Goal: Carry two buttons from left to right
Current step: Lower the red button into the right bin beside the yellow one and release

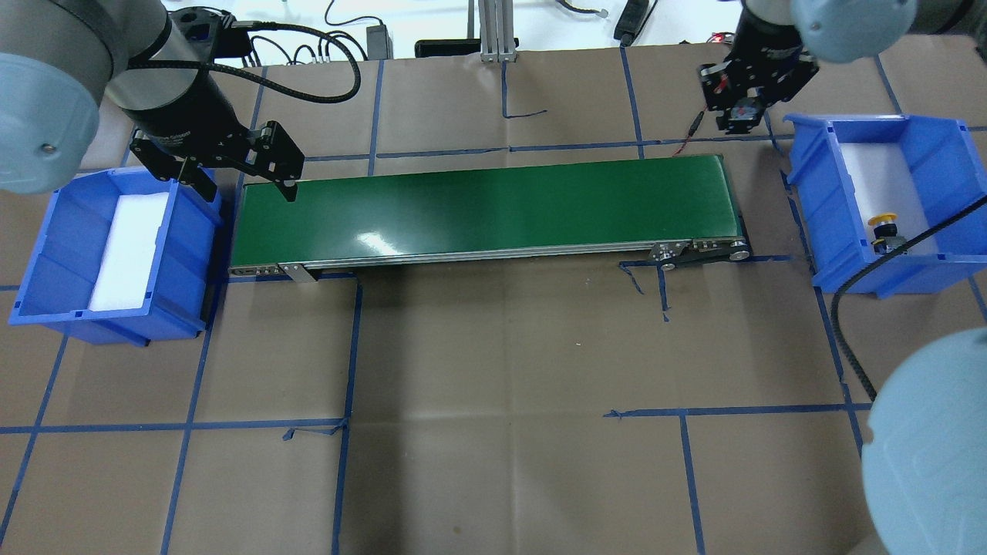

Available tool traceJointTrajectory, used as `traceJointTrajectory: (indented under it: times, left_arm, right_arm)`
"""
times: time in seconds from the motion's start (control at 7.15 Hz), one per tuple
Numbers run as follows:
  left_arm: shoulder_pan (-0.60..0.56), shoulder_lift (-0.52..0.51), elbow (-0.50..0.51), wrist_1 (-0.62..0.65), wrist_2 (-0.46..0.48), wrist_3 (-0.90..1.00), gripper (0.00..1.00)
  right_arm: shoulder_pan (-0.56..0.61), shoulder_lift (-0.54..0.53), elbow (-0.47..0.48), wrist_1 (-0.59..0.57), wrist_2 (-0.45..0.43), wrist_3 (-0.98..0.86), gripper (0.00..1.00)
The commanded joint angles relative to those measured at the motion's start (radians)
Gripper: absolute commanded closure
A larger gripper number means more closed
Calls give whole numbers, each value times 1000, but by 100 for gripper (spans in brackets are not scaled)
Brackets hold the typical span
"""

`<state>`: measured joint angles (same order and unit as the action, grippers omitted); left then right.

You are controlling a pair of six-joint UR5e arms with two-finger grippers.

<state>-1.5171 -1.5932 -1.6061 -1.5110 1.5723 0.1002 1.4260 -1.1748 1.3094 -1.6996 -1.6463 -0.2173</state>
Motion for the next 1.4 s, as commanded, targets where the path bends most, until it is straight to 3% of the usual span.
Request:
traceJointTrajectory:
  times: [0.0, 0.28, 0.84, 1.26]
  left_arm:
    - [0, 1, -2, 0, 0, 1, 0]
    - [0, 1, 0, 0, 0, 1, 0]
    - [0, 1, -2, 0, 0, 1, 0]
    - [0, -1, -2, 0, 0, 1, 0]
  right_arm:
    - [-184, 10, -48, 48, 2, -301, 96]
    - [-264, 26, -44, 38, 2, -448, 96]
    - [-349, 83, -1, 15, 6, -533, 97]
    - [-351, 92, 128, -249, 8, -551, 97]
